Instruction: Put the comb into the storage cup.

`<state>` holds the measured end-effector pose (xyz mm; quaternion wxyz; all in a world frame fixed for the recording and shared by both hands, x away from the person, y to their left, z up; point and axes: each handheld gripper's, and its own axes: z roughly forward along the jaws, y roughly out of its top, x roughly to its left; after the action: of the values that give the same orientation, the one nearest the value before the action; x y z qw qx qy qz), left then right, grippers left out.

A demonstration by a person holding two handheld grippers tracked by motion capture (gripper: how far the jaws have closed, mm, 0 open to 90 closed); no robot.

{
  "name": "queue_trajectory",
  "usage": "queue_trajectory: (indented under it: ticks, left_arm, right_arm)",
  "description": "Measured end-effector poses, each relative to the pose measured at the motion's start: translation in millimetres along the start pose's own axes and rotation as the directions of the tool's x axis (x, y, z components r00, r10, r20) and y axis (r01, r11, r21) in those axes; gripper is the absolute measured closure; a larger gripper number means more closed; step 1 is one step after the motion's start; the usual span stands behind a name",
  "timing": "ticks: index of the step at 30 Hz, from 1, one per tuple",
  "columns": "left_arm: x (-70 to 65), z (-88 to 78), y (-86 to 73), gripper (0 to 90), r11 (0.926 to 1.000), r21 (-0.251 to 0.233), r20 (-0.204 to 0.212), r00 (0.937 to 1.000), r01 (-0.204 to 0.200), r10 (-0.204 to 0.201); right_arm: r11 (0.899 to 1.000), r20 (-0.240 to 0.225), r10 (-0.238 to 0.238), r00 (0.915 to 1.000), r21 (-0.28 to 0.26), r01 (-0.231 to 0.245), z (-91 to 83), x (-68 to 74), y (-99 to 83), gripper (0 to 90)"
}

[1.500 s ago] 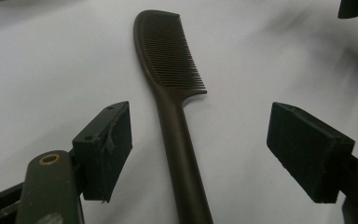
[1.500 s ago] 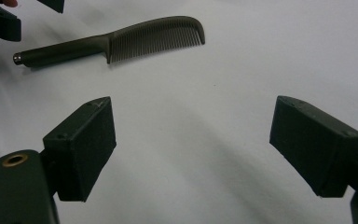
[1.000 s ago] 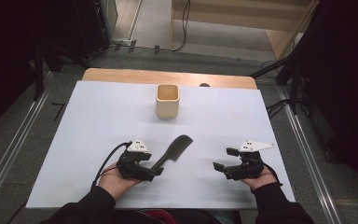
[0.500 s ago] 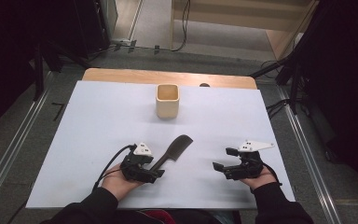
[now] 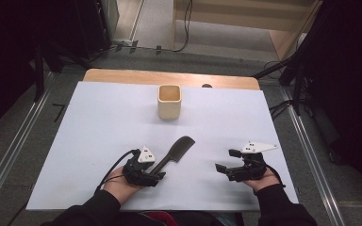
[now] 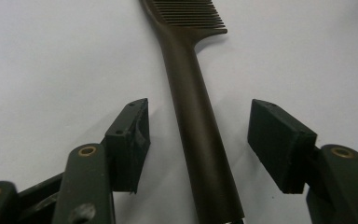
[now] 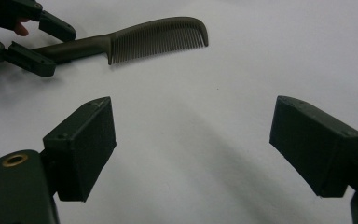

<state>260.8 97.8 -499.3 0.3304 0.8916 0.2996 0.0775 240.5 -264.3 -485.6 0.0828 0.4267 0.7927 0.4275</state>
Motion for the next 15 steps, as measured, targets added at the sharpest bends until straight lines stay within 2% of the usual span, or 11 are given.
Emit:
queue_trajectory:
  ticks: [2,4,9,15]
  left_arm:
    - [-1.6,-0.1,-1.1,41.6,0.9999,-0.002,-0.016,0.9998,-0.015,0.015]
    - [-4.5,-0.2,-2.3,45.4,0.9999,-0.008,-0.043,0.999,-0.014,0.013]
    - [-7.3,-0.1,-4.0,52.3,0.9998,-0.02,-0.077,0.9971,0.004,-0.006]
    - [-7.1,-0.5,-4.9,57.5,0.9997,-0.026,-0.068,0.9977,-0.002,0.0]
  right_arm:
    - [1.0,-0.001,0.0,1.0,0.0,0.0,0.0,0.1,0.0,12.8]
    - [1.0,-0.002,-0.002,1.0,0.0,0.002,0.1,0.2,0.0,12.8]
    - [1.0,-0.002,-0.005,1.0,0.002,0.005,0.3,0.6,0.1,12.8]
    - [1.0,-0.003,-0.006,1.0,0.003,0.006,0.2,0.5,0.0,12.8]
